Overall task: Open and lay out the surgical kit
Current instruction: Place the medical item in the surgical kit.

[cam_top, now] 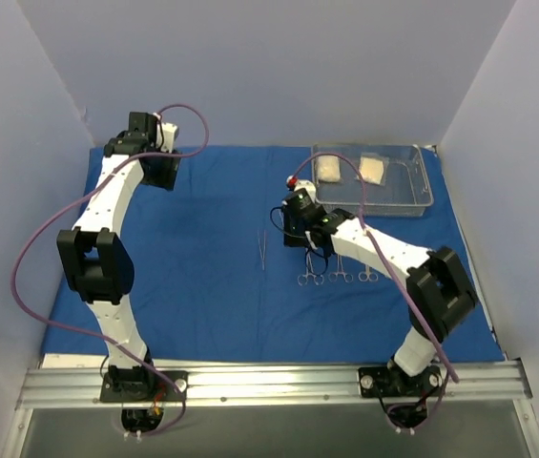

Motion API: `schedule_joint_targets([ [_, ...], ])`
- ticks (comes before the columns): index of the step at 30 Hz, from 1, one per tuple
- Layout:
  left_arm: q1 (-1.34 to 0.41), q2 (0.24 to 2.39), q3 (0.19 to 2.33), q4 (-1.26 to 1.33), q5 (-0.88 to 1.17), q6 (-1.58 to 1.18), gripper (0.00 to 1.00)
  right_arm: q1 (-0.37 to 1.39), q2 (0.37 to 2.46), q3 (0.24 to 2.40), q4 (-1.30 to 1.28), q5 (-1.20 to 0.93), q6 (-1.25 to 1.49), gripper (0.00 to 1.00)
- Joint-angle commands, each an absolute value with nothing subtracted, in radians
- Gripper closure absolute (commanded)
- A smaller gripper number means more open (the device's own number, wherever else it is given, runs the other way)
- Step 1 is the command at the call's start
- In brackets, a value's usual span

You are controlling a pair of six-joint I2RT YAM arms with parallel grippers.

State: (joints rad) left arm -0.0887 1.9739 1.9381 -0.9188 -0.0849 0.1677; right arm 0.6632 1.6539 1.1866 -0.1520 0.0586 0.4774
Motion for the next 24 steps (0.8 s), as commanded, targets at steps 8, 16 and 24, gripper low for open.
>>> schedule_joint_targets([
  [8, -0.166, 1.859, 1.819, -0.775, -0.068, 0.152, 0.31, 0.782, 1.744, 1.126, -0.011, 0.173, 0.693, 1.00],
  [16, -0.164, 1.832, 1.902, -0.873, 0.496, 0.155, 0.30, 0.773, 1.496, 1.095, 0.138, 0.147, 0.554, 1.00],
  [24, -0.170, 1.819, 1.989, -0.953, 1.121, 0.271, 0.02, 0.693, 1.433, 1.173, 0.305, -0.201, 0.340, 1.00],
])
